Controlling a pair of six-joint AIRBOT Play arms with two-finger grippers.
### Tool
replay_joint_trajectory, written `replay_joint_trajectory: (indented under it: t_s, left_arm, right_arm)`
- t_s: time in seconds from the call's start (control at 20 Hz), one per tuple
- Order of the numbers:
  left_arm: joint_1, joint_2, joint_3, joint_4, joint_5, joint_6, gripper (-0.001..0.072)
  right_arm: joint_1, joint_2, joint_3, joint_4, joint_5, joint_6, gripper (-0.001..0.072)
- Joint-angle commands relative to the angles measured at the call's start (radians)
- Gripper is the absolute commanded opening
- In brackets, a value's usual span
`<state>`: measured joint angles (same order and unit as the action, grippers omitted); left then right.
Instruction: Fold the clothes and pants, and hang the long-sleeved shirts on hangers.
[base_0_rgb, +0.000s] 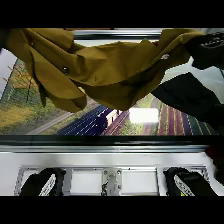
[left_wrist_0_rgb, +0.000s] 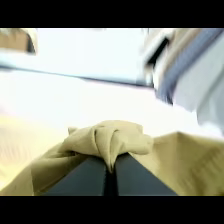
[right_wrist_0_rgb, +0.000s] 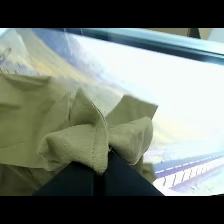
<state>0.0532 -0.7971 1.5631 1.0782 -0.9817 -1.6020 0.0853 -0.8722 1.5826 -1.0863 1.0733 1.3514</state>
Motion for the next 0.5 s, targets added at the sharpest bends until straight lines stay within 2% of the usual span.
replay_joint_trajectory:
  t_s: [0.0,0.2,0.35,0.4,0.45]
  left_arm:
    - [0.079,-0.030,0.039,0.001,0.006,0.009,0.0011]
    - [0.079,-0.251,0.039,-0.003,-0.029,0.005,0.0010]
    - [-0.003,-0.471,0.039,-0.001,0.021,0.005,0.0012]
    - [-0.029,-0.542,0.040,-0.003,0.029,-0.001,0.0247]
    - [-0.050,-0.599,0.040,-0.002,0.026,-0.024,0.0632]
  right_arm:
    - [-0.003,0.040,0.018,-0.002,0.075,0.105,0.0013]
    - [-0.002,-0.023,-0.087,-0.002,0.252,0.209,0.0013]
    - [-0.002,-0.071,-0.279,-0.023,0.220,0.208,0.0013]
    - [-0.003,-0.090,-0.347,-0.053,0.162,0.209,0.0013]
    - [-0.003,-0.112,-0.404,-0.075,0.109,0.209,0.0013]
